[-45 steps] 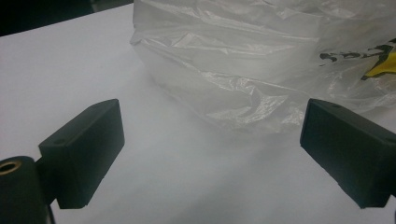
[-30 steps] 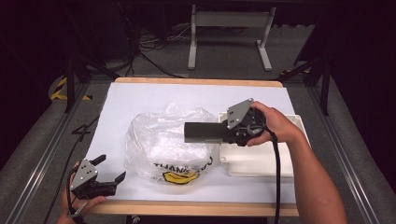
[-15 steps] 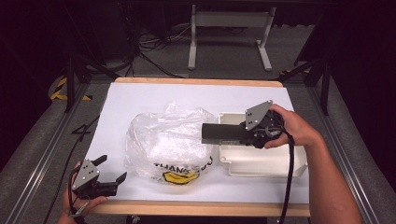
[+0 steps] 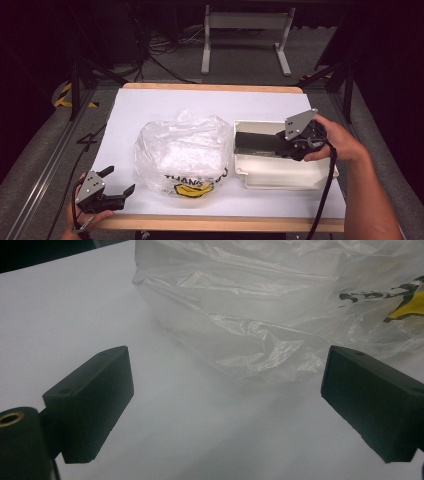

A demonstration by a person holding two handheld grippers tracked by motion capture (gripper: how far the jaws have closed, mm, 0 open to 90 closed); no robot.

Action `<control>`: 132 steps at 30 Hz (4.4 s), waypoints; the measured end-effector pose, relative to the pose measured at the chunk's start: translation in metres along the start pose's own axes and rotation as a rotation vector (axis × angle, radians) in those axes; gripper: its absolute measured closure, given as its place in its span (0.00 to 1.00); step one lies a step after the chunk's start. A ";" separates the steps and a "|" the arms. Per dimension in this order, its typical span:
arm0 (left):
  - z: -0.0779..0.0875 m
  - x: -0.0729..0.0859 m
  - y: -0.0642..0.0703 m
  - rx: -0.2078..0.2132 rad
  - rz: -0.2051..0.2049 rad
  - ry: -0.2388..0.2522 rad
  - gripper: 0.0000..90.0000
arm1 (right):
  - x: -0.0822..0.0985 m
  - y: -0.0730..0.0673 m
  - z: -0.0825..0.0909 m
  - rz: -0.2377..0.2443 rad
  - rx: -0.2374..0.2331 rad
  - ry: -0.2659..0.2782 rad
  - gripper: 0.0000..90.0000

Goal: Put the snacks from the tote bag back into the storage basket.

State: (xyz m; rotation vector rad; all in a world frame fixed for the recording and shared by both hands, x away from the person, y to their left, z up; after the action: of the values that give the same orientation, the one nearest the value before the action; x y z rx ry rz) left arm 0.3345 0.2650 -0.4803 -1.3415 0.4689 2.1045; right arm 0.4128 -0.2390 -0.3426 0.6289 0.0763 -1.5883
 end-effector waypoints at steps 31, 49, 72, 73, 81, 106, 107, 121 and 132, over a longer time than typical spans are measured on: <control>-0.007 0.005 0.004 0.019 -0.007 -0.044 0.09 | 0.052 0.001 -0.026 -0.080 -0.056 -0.064 0.47; -0.007 0.005 0.004 0.015 -0.017 -0.046 0.09 | 0.061 -0.003 -0.053 -0.085 -0.110 -0.130 0.47; -0.008 0.005 0.004 0.017 -0.023 -0.050 0.09 | 0.070 -0.001 -0.070 -0.084 -0.121 -0.238 0.47; -0.008 0.005 0.004 0.016 -0.025 -0.051 0.09 | 0.070 0.000 -0.070 -0.083 -0.123 -0.242 0.47; -0.008 0.005 0.005 0.018 -0.023 -0.049 0.09 | 0.071 0.001 -0.070 -0.080 -0.098 -0.267 0.46; -0.008 0.006 0.004 0.020 -0.017 -0.048 0.10 | 0.065 0.002 -0.067 -0.078 -0.036 -0.280 0.36; -0.008 0.006 0.004 0.019 -0.016 -0.048 0.10 | 0.065 0.002 -0.067 -0.081 -0.033 -0.276 0.36; -0.010 0.002 0.002 0.022 -0.028 -0.040 0.10 | 0.053 0.003 -0.049 -0.133 0.087 -0.111 0.32; -0.020 -0.006 -0.001 0.031 -0.027 -0.016 0.10 | 0.052 0.003 -0.031 -0.260 0.241 0.030 0.29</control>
State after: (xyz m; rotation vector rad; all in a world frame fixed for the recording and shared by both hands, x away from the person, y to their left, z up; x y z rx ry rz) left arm 0.3510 0.2531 -0.4830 -1.3049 0.4721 2.0764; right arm 0.4270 -0.2733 -0.3899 0.8575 -0.0118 -1.8560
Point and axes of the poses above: each handheld gripper's, and its own axes: z roughly backward along the jaws, x roughly out of its underside, y roughly to its right, the point moved 6 cm from there along -z, roughly forward along the jaws, and after that the axes turned 3 degrees about x, right-handed, at the moved point
